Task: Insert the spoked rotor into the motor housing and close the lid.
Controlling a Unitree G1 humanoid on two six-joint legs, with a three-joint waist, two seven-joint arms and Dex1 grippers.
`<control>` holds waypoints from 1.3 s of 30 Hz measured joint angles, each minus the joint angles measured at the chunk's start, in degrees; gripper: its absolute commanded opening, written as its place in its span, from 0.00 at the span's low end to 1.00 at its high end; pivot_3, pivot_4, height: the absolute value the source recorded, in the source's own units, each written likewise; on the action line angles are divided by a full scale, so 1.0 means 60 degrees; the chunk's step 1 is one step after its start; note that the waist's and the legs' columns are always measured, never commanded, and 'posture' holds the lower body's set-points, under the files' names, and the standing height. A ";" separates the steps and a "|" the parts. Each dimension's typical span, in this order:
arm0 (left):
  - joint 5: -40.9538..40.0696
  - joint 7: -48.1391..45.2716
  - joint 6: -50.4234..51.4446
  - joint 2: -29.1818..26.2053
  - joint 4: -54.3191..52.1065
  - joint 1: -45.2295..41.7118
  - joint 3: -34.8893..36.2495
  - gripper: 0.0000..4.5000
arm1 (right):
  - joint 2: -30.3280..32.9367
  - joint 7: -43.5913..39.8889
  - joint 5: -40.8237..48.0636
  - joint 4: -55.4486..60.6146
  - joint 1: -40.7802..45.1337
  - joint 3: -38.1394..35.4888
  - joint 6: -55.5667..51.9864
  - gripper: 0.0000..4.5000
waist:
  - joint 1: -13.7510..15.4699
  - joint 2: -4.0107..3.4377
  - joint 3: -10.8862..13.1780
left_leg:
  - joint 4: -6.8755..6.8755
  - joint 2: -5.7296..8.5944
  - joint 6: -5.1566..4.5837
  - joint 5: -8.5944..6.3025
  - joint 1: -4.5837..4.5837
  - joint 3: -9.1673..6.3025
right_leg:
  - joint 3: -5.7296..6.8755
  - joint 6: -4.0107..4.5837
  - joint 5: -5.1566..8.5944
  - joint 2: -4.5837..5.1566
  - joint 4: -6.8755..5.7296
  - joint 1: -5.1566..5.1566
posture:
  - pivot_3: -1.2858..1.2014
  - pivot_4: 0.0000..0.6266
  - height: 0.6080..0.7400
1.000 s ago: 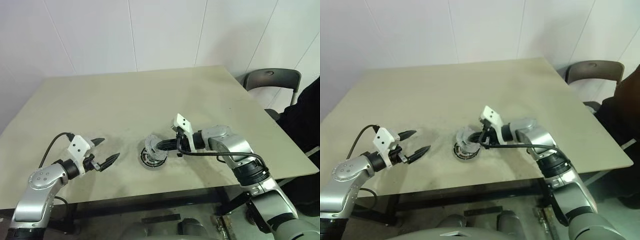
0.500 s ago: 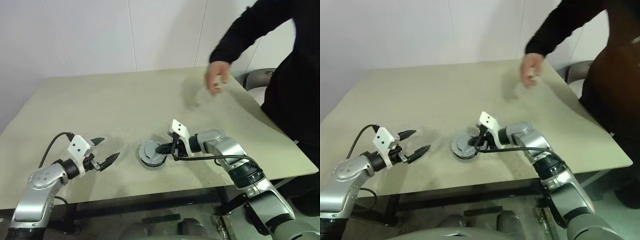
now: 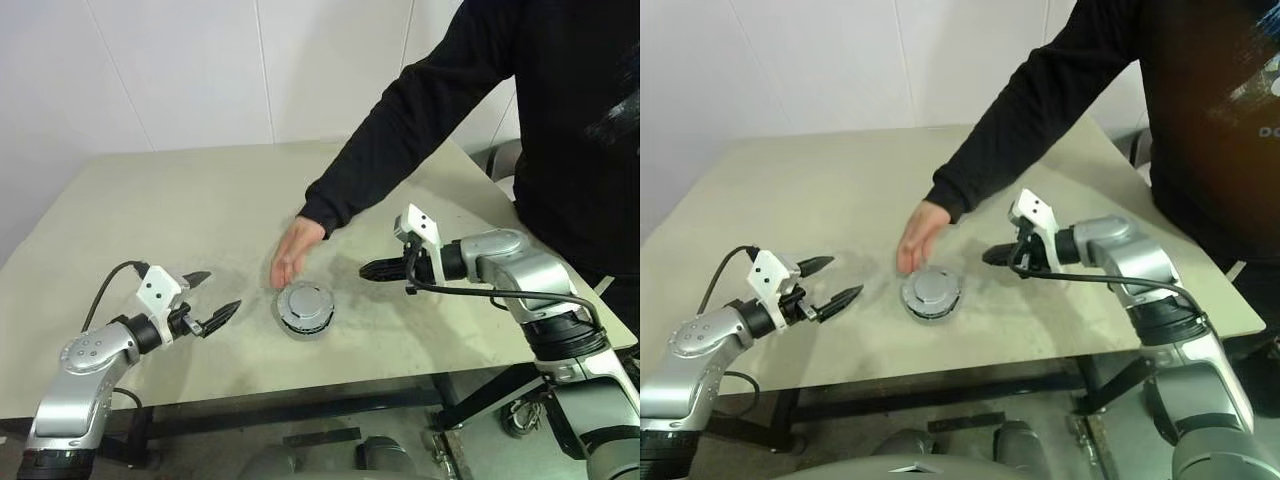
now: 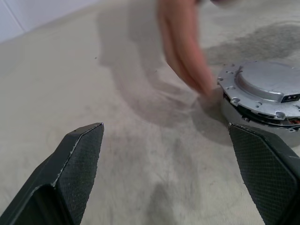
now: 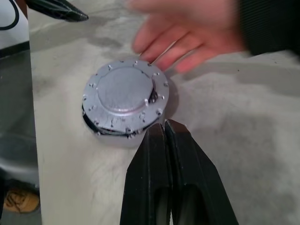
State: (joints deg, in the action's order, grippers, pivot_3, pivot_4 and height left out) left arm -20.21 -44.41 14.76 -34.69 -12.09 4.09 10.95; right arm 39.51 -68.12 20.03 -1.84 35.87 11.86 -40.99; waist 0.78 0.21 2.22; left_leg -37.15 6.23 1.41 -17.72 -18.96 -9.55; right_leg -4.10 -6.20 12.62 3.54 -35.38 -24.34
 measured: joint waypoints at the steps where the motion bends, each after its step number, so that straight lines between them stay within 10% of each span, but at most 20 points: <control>1: -0.0038 0.0002 0.0001 0.0000 0.0005 0.0004 0.0015 1.00 | 0.0123 -0.0040 0.0046 0.0001 -0.0019 -0.0086 -0.0003 0.02 | 0.0004 0.0000 0.0000 | 0.0000 0.0000 0.0000 0.0000 -0.0001 -0.0001 | 0.0001 0.0000 0.0000 0.0000 0.0002 0.0000 | 0.52 0.00 1.00; 39: -0.0086 -0.0005 0.0003 -0.0009 0.0040 -0.0016 0.0019 1.00 | 0.0716 -0.0266 -0.0247 -0.0304 -0.0723 -0.0096 0.0444 0.02 | -0.0015 0.0002 0.0000 | -0.0002 -0.0002 -0.0001 0.0000 -0.0003 0.0002 | 0.0000 -0.0005 -0.0004 -0.0001 0.0006 0.0000 | 0.52 0.00 1.00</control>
State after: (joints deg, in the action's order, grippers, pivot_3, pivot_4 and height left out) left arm -20.73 -44.44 14.77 -34.74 -11.85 4.00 11.07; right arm 43.81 -69.71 18.55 -3.66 31.53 11.29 -38.33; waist 0.69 0.22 2.22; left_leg -37.16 6.22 1.41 -17.73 -18.98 -9.54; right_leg -4.10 -6.23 12.60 3.53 -35.35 -24.34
